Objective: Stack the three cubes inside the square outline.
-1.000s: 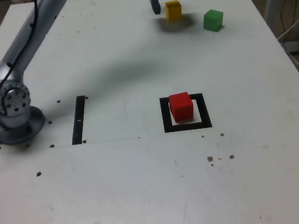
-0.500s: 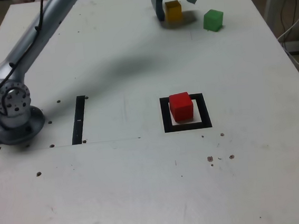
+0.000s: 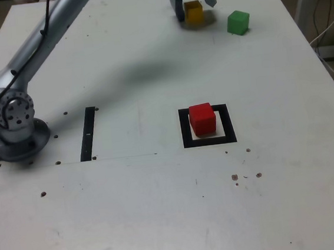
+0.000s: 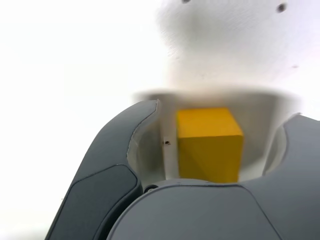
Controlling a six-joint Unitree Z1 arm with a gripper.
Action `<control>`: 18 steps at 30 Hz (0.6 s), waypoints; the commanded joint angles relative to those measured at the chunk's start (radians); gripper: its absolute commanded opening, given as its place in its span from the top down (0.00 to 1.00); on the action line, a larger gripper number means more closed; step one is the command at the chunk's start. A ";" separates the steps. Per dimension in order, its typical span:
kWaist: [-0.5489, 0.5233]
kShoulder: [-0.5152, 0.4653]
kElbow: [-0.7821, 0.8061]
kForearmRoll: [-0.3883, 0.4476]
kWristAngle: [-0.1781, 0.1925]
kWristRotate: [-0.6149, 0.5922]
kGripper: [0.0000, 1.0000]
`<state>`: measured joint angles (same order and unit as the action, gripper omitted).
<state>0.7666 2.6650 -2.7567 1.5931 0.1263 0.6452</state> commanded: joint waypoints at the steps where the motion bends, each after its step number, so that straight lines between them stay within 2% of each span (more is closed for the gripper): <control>1: -0.001 0.006 -0.026 0.004 0.001 0.005 0.69; 18: -0.001 0.012 -0.024 0.009 -0.008 0.007 0.72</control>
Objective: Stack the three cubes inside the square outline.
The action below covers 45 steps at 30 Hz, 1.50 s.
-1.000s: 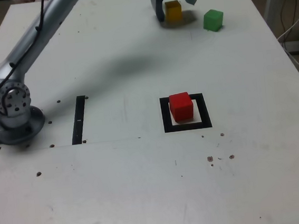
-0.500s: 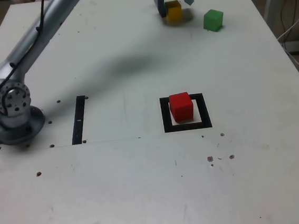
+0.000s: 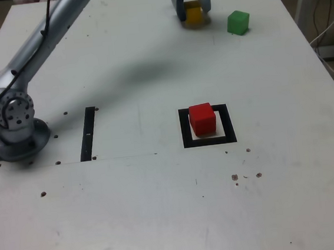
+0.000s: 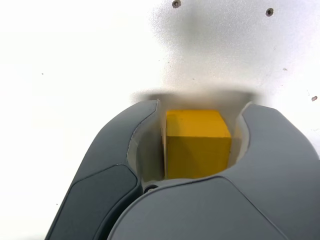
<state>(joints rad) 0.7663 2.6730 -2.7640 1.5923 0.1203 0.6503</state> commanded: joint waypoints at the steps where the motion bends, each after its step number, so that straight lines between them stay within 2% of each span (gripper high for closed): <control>1: -0.001 0.003 -0.016 0.010 -0.002 0.002 0.72; 10: -0.009 -0.019 -0.008 0.021 -0.014 0.003 0.72; 17: -0.029 -0.076 0.039 0.045 -0.029 0.002 0.72; 31: -0.106 -0.330 0.357 0.031 -0.031 -0.039 0.72; 45: -0.259 -0.589 0.770 -0.101 -0.047 -0.135 0.72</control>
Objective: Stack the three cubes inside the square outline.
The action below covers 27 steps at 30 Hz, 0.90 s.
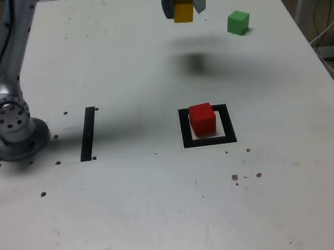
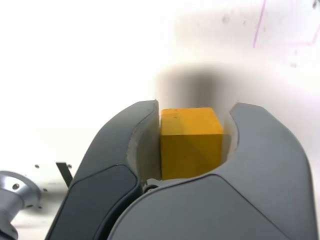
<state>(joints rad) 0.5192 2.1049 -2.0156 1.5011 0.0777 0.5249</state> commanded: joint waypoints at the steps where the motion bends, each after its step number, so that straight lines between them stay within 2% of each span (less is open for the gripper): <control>1: -0.022 -0.036 0.044 -0.019 -0.008 -0.018 0.72; 12: -0.159 -0.161 0.228 -0.103 -0.040 -0.137 0.72; 20: -0.251 -0.213 0.353 -0.167 -0.039 -0.269 0.72; 27: -0.349 -0.253 0.446 -0.219 -0.024 -0.384 0.72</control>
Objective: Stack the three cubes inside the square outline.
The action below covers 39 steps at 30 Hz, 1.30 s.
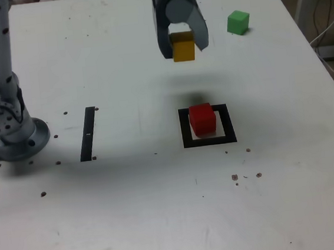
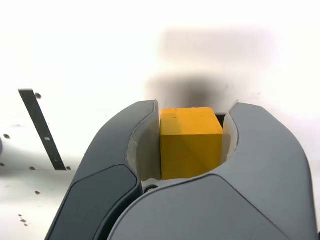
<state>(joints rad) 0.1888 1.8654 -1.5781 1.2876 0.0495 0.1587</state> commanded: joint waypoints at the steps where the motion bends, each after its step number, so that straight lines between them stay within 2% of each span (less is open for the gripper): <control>1: -0.037 -0.017 0.015 -0.008 0.006 -0.035 0.72; 14: -0.217 -0.013 0.050 -0.015 0.031 -0.229 0.72; 20: -0.235 0.029 0.049 -0.041 0.037 -0.256 0.72; 39: -0.294 0.077 0.044 -0.066 0.012 -0.307 0.72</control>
<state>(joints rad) -0.1019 1.9355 -1.5303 1.2238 0.0636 -0.1471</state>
